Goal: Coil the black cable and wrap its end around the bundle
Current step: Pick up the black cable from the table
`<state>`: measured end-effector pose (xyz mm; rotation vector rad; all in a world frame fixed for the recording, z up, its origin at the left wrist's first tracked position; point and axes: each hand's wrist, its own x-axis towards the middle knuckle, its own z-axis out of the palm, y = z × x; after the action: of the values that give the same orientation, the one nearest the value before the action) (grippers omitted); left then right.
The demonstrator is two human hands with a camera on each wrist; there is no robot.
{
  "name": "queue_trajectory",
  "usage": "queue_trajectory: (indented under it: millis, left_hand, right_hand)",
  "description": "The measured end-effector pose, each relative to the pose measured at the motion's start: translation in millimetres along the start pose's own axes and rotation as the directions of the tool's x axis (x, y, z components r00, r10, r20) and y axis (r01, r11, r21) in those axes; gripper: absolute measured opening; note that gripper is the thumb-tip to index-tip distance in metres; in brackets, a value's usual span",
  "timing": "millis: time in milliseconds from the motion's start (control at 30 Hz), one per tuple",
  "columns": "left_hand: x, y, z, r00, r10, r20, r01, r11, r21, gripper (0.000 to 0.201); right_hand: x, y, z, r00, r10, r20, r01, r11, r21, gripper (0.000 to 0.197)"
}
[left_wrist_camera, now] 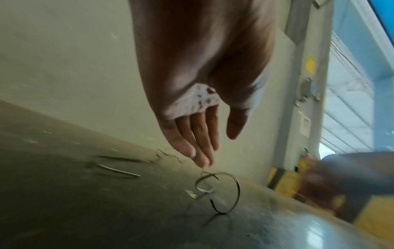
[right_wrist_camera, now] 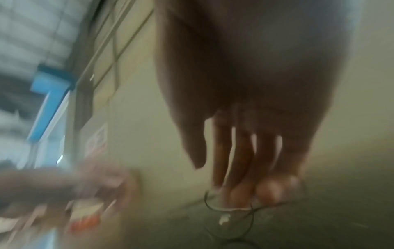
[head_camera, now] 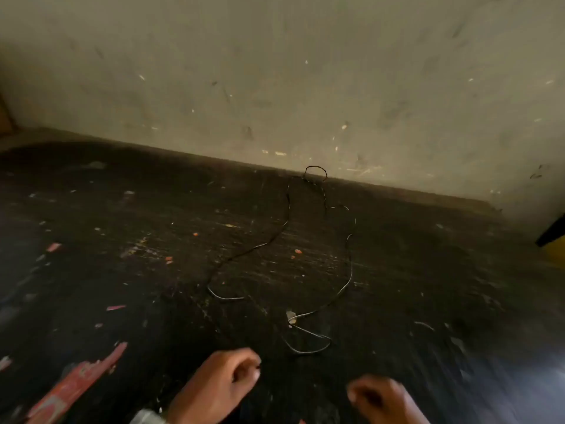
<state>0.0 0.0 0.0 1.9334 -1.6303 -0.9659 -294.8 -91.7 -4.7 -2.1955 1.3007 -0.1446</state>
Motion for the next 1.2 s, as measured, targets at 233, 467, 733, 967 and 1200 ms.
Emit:
queue_trajectory:
  millis: [233,467,733,967,1200]
  left_hand:
    - [71.2,25.9,40.5,0.99,0.11,0.088,-0.123,0.979,0.161,0.049]
    - [91.2,31.9,59.6,0.983,0.155,0.1,-0.16,0.986,0.041,0.049]
    - [86.9,52.0,32.3,0.98,0.201,0.001,-0.187,0.916,-0.356,0.021]
    - [53.6,75.7,-36.0,0.955,0.293,0.053,-0.157,0.647,-0.746,0.017]
    - [23.1,91.3,-66.3,0.911,0.388,0.138,-0.007,0.349,-0.937,0.021]
  right_hand:
    - [90.2,-24.1,10.8,0.999,0.033,0.011,-0.032,0.995,-0.098,0.044]
    - [104.5,-27.7,5.0,0.996,-0.022,0.084,0.015,0.997,0.078,0.026]
    - [106.1,-66.9,-34.0,0.981,-0.185,-0.05,0.19,0.914,0.357,0.014]
    - [117.2,-95.3,-66.8,0.861,-0.508,0.003,0.505,0.857,0.101,0.053]
    - [113.0,-133.5,-63.4,0.796,-0.573,-0.196,0.605,0.761,0.233,0.014]
